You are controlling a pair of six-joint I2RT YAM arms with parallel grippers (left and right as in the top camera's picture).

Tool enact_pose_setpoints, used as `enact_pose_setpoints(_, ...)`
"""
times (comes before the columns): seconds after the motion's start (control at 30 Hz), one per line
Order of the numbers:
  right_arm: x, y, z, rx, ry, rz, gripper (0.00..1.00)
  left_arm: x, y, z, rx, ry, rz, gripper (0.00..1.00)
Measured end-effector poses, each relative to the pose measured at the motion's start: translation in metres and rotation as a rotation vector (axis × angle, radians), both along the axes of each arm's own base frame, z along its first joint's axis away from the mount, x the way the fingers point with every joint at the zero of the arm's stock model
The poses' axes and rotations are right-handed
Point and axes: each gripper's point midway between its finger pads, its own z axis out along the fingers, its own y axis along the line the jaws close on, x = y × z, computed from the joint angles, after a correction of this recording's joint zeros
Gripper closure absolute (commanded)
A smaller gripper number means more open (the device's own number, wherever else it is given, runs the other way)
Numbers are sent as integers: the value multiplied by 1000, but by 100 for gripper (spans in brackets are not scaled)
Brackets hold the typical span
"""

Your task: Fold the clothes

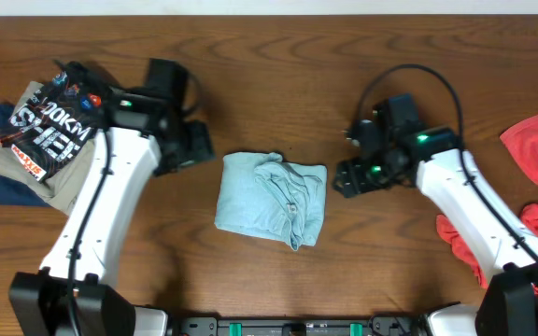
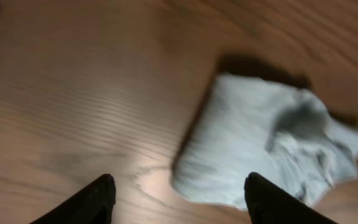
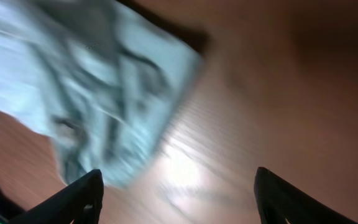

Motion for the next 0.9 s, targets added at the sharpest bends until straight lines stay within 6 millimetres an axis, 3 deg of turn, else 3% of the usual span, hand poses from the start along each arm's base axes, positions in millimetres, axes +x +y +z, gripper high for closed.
enact_pose_setpoints(0.2,8,70,12,67,-179,182,25,2,31,-2,0,7,96,27)
enact_pose_setpoints(0.37,13,110,-6,52,-240,224,28,-2,35,-7,2,27,110,25)
enact_pose_setpoints(0.4,14,115,-14,40,-241,225,36,-2,35,-8,2,30,110,25)
enact_pose_setpoints(0.47,18,119,-29,10,-236,198,69,-3,35,-9,2,34,110,25)
enact_pose_setpoints(0.5,20,119,-36,-8,-234,184,91,-3,35,-9,2,34,110,25)
enact_pose_setpoints(0.53,21,117,-42,-27,-226,161,99,-3,35,-9,2,34,110,25)
enact_pose_setpoints(0.67,26,90,-58,-147,-183,-2,99,-4,35,-10,3,38,110,25)
enact_pose_setpoints(0.8,32,36,-63,-295,-137,-198,80,-7,35,-11,4,50,110,25)
enact_pose_setpoints(0.9,33,-5,-62,-388,-99,-314,53,-8,35,-11,4,52,110,25)
